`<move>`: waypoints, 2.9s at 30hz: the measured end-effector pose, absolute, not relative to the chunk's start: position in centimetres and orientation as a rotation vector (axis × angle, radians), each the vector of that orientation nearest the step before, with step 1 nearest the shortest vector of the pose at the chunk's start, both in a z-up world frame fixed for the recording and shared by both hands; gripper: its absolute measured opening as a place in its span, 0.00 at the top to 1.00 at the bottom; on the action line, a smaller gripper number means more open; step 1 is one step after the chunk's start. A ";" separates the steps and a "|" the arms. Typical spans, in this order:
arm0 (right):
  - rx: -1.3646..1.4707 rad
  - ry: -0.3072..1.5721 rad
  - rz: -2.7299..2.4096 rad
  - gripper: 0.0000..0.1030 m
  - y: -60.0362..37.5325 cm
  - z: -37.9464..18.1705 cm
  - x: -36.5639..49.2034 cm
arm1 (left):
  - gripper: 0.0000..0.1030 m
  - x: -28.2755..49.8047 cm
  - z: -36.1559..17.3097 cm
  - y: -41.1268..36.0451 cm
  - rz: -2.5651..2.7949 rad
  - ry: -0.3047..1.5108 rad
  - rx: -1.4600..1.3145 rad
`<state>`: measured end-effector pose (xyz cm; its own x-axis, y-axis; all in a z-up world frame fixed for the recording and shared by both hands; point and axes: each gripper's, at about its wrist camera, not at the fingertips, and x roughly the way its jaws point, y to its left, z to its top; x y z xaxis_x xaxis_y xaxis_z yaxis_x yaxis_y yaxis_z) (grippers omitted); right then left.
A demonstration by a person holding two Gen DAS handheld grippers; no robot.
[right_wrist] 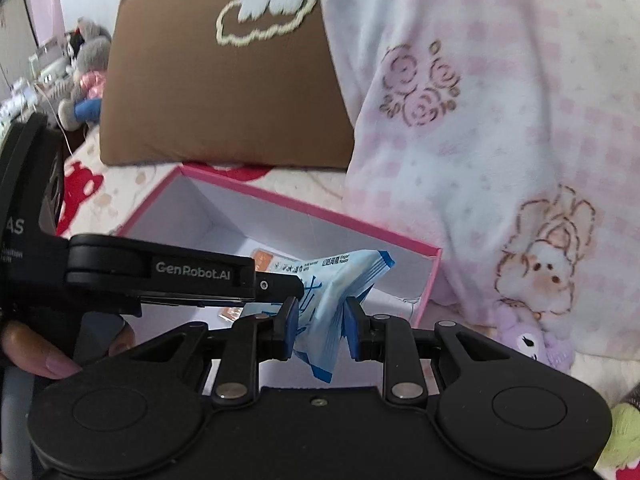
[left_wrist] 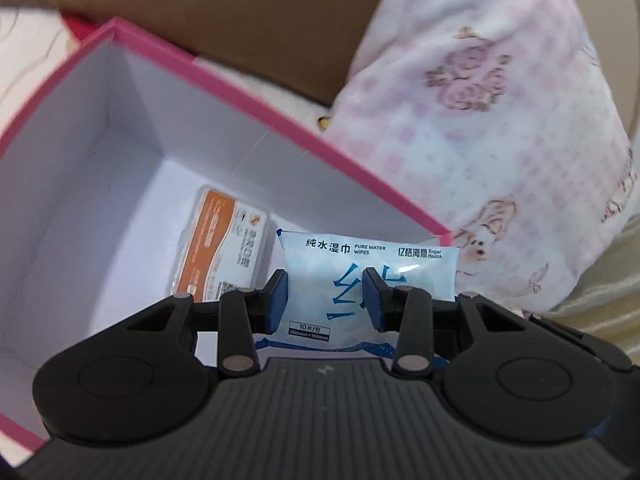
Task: Organize objects
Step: 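Lower the wet-wipes pack into the pink box beside the clear box, then open the left gripper and release the wet-wipes pack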
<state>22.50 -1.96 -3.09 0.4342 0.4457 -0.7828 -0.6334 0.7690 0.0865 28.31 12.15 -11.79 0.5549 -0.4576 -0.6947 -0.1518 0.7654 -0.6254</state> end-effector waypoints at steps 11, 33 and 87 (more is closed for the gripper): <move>-0.325 0.888 0.706 0.72 -0.9 -4.1 22.2 | 0.64 28.9 -14.0 11.8 -0.145 1.055 -0.759; -0.358 0.902 0.672 0.82 1.0 -5.9 22.4 | 0.76 28.7 -14.2 11.8 -0.177 1.052 -0.683; -0.231 1.248 0.586 0.63 7.5 -13.1 24.7 | 0.51 27.8 -12.1 17.4 -0.006 1.008 -0.576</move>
